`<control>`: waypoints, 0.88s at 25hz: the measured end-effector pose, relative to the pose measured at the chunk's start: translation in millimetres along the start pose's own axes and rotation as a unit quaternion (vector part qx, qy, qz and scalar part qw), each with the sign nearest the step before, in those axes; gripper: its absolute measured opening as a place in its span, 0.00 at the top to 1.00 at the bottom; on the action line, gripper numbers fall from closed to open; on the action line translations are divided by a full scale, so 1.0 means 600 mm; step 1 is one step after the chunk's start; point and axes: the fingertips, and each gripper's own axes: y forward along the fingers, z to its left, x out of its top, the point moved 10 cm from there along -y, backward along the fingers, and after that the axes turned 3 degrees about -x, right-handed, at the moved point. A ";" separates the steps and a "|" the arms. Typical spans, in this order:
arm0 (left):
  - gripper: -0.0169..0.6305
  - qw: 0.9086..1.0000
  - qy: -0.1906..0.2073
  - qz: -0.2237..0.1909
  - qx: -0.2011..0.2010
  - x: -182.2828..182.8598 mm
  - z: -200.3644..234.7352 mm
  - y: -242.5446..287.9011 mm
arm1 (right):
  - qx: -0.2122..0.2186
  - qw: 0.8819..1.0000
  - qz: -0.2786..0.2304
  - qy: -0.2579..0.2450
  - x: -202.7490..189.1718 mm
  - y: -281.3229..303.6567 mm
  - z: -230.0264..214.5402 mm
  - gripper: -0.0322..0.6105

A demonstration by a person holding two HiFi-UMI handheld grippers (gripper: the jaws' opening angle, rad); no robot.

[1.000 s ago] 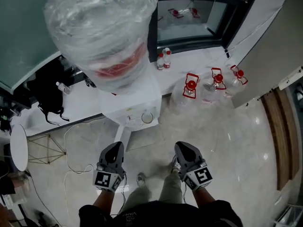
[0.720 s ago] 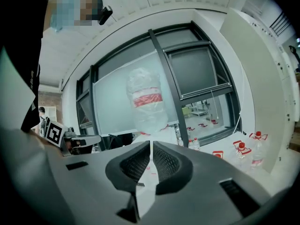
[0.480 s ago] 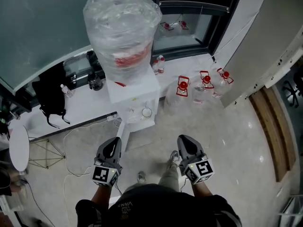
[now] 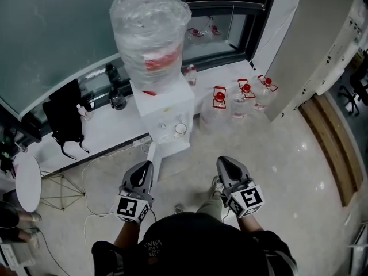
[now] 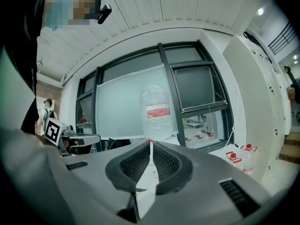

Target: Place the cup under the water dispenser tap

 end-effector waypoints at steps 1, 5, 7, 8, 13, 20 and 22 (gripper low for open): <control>0.94 1.000 -0.001 0.000 -0.003 0.001 -0.004 -0.008 | 0.001 1.000 0.001 0.000 -0.001 -0.006 0.006 0.88; 0.94 1.000 -0.003 0.002 -0.014 0.003 -0.019 -0.039 | 0.000 1.000 0.007 0.000 -0.004 -0.024 0.032 0.88; 0.94 1.000 -0.005 0.006 -0.019 0.001 -0.026 -0.048 | -0.002 1.000 0.014 0.002 -0.006 -0.031 0.042 0.88; 0.94 1.000 -0.005 0.007 -0.021 0.000 -0.027 -0.052 | -0.003 1.000 0.017 0.003 -0.008 -0.033 0.047 0.88; 0.94 0.999 -0.010 0.010 -0.028 -0.001 -0.033 -0.066 | -0.006 1.000 0.018 -0.006 -0.010 -0.038 0.068 0.88; 0.94 0.999 -0.015 0.009 -0.042 -0.003 -0.042 -0.075 | -0.009 1.000 0.025 -0.003 -0.012 -0.047 0.083 0.88; 0.94 0.999 -0.019 0.009 -0.040 -0.001 -0.042 -0.079 | -0.009 1.000 0.026 -0.003 -0.011 -0.049 0.088 0.88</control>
